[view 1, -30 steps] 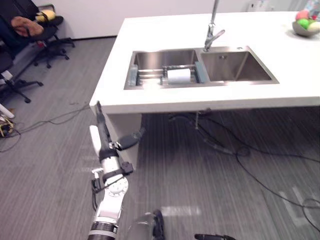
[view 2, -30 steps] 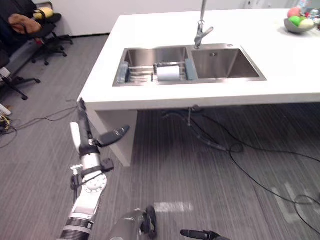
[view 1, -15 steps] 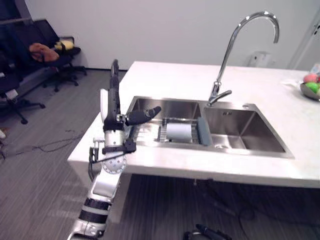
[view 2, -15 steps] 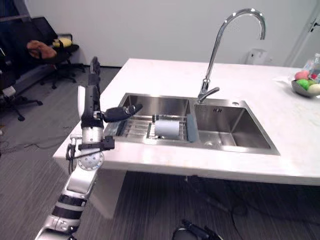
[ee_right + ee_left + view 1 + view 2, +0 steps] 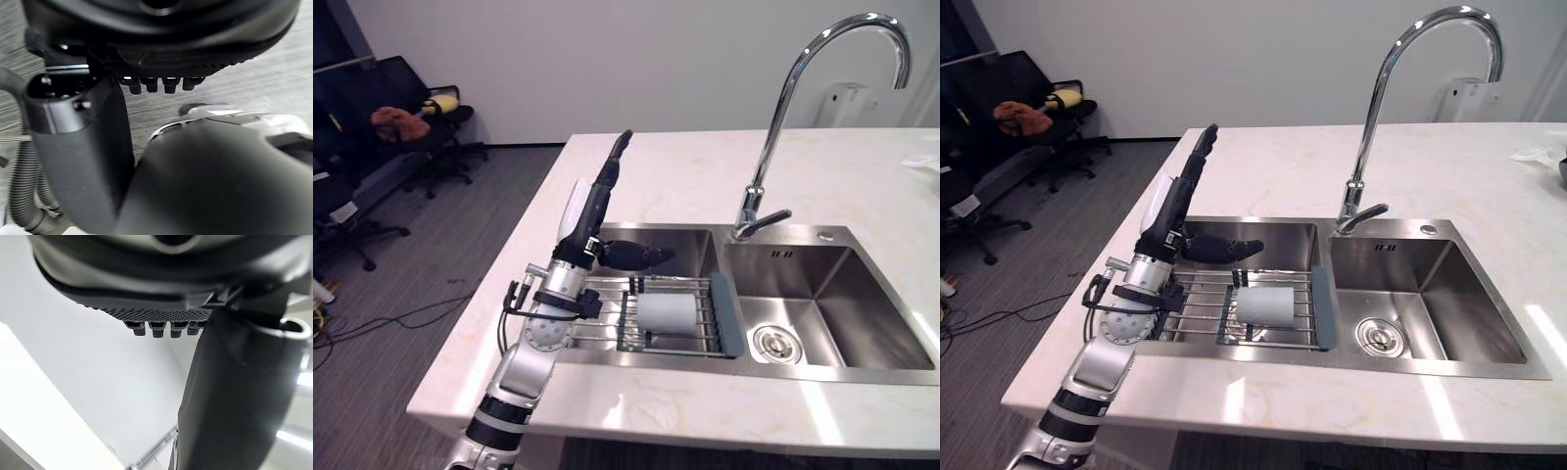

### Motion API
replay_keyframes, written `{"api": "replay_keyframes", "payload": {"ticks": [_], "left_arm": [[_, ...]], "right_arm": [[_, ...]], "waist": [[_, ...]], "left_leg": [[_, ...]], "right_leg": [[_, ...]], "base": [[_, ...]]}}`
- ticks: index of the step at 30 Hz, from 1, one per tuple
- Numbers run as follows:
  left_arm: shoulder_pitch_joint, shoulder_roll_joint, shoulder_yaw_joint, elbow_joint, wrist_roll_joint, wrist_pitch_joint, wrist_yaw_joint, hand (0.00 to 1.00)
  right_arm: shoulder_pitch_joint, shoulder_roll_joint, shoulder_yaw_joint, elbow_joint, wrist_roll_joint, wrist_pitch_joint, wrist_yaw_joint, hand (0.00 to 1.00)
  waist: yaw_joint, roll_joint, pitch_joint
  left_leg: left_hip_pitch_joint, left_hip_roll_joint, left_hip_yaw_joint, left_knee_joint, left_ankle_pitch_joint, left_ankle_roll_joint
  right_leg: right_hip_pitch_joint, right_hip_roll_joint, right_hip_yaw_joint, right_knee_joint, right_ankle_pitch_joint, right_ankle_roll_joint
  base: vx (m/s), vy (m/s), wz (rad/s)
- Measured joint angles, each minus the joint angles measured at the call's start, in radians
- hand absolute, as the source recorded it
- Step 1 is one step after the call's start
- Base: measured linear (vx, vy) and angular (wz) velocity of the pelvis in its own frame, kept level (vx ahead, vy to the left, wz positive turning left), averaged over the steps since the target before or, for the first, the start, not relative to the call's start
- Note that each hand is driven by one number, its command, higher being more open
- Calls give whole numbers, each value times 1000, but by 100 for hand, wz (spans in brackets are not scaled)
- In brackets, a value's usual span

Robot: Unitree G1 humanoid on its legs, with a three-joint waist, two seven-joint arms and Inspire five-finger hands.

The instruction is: Walk over to the sink, pick up the cup, carry it to the dishwasher, place the cup inside the dishwasher, then close the dishwasher door

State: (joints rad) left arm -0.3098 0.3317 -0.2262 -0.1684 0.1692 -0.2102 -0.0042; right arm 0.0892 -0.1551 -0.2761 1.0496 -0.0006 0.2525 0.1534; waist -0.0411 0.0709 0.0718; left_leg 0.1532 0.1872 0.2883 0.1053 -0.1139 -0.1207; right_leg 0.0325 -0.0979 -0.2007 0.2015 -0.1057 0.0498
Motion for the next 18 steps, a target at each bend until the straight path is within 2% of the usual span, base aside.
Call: {"api": "replay_keyframes", "payload": {"ticks": [1,7,13,18], "left_arm": [[-18,30,-5,1,-53,6,-91,100],[-81,154,-83,3,-164,31,-319,100],[-97,199,-83,8,-294,98,-436,100],[-91,190,-103,9,-380,144,-441,100]], "right_arm": [[1,3,-3,-1,-1,0,0,100],[9,4,-4,-1,-5,0,21,100],[9,2,6,-1,-2,2,28,100],[6,4,9,0,0,3,28,100]], "waist": [[-6,-3,-1],[-14,-6,-3],[-16,-8,-2],[-19,-15,2]], "left_leg": [[15,-17,3,-24,2,1],[56,-47,2,-39,15,0],[81,-43,3,-83,32,-5],[88,-45,12,-109,32,-5]], "right_leg": [[12,-11,0,-15,2,3],[65,-39,3,-29,4,5],[69,-33,14,-33,5,4],[65,-26,31,-48,11,12]], "base": [[93,131,3],[64,71,10],[-7,-2,0],[-77,-3,-5]]}}
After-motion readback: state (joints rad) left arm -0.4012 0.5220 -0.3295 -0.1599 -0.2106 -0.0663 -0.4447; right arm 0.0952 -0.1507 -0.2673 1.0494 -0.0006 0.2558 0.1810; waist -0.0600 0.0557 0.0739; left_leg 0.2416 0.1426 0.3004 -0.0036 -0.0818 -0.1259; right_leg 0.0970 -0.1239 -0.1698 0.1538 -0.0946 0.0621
